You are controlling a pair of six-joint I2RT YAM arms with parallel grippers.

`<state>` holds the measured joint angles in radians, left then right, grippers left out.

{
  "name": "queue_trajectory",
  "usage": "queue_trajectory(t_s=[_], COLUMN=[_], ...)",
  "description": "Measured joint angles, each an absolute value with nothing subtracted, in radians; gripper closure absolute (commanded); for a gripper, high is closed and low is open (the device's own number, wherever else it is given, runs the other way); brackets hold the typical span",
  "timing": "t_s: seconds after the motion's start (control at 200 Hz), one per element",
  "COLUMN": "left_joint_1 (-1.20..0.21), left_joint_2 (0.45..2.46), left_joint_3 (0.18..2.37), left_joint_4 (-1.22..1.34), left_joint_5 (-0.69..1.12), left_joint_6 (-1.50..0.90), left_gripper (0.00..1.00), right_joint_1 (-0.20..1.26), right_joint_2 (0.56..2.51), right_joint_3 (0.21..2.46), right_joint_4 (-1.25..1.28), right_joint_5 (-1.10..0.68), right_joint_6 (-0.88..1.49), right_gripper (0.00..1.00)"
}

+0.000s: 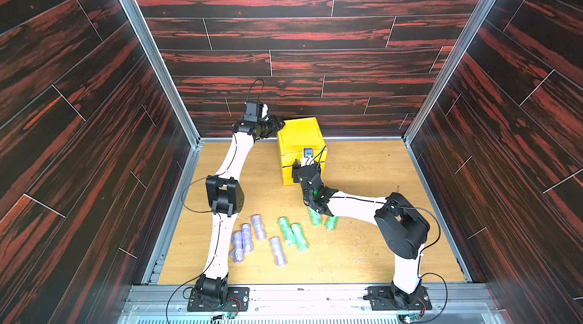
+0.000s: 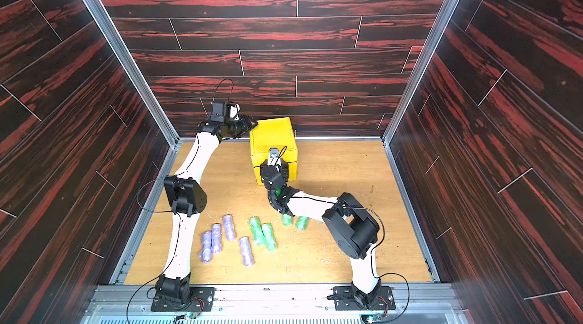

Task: Sort the rolls of trash bags by color and place them into the drawer
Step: Close the drawer in the storage box.

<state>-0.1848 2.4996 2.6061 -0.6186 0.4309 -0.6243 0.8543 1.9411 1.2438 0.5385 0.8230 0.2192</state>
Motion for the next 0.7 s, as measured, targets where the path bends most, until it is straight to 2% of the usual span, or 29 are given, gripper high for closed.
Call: queue_trajectory(t_s=[0.451,0.556,0.701], left_joint_1=[-0.191,-0.192,-0.193], left_joint_2=[2.497,2.497,2.497], left_joint_3=[2.603,2.603,2.609], left_joint_4=[-0.621,-0.622,-0.633], left_joint_5=[0.426,0.426,0.425], left_joint_6=[-0.612,-0.609,-0.602], left_gripper=[0.42,0.42,0.42], right_joint_1=[0.847,0.854,0.891], right_joint_2=[1.941,1.829,1.576], right_joint_3=[1.248,1.082,0.833], right_joint_4=[0.526,0.581,0.644], right_joint_5=[0.781,0.715,0.620], right_joint_6=[0.177,0.084,-0.093], right_gripper=[0.34,0.32,0.34])
